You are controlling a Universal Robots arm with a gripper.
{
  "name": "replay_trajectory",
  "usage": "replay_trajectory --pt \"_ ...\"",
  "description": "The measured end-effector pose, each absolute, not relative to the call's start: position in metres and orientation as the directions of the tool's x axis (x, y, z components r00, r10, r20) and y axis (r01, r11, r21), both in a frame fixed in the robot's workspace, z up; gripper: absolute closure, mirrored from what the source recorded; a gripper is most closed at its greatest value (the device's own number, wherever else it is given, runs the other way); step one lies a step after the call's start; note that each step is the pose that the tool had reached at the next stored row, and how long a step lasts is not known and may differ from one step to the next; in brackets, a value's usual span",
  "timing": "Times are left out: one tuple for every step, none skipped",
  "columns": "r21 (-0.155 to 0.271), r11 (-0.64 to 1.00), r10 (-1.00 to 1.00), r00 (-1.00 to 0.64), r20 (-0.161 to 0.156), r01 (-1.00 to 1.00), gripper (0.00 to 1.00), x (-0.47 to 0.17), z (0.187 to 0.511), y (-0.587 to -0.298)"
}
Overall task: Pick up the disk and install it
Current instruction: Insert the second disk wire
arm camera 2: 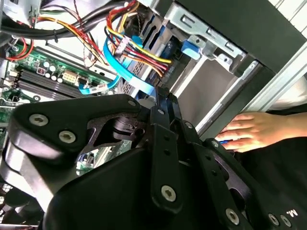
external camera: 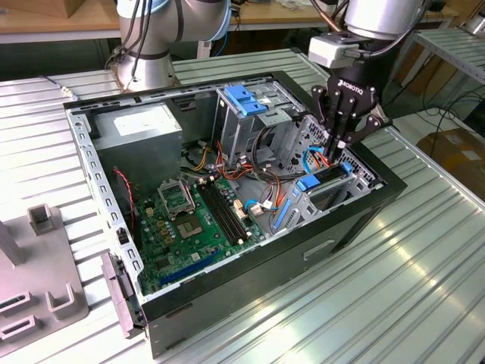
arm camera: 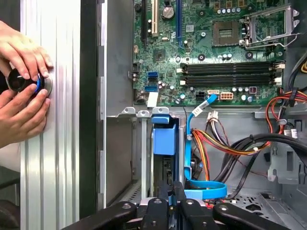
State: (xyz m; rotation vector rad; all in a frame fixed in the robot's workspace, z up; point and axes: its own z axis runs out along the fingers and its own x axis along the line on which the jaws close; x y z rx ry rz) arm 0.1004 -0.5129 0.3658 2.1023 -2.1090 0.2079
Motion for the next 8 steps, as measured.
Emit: replay_trajectory --pt "0.012 0.004 -0.979 -0.001 0.205 -1.000 0.84 0.100 0.365 -0.513" --pt "0.012 0.003 -0.980 -0.001 0.199 -1.000 0.84 0.100 0.365 -0.514" --pt "0.012 0.003 -0.982 0.000 0.190 -1.000 0.84 0.100 0.364 -0.514" --pt "0.012 0.002 -0.984 0.000 0.180 -1.000 0.84 0.100 0.364 -0.515" --pt "0.012 0.001 -0.986 0.001 0.165 -1.000 0.84 0.100 0.364 -0.515" --pt "0.012 0.001 -0.988 0.001 0.156 -1.000 0.84 0.100 0.363 -0.516" --pt "0.012 0.000 -0.989 0.002 0.147 -1.000 0.84 0.100 0.363 -0.518" --pt "0.012 0.000 -0.991 0.002 0.136 -1.000 0.84 0.099 0.362 -0.524"
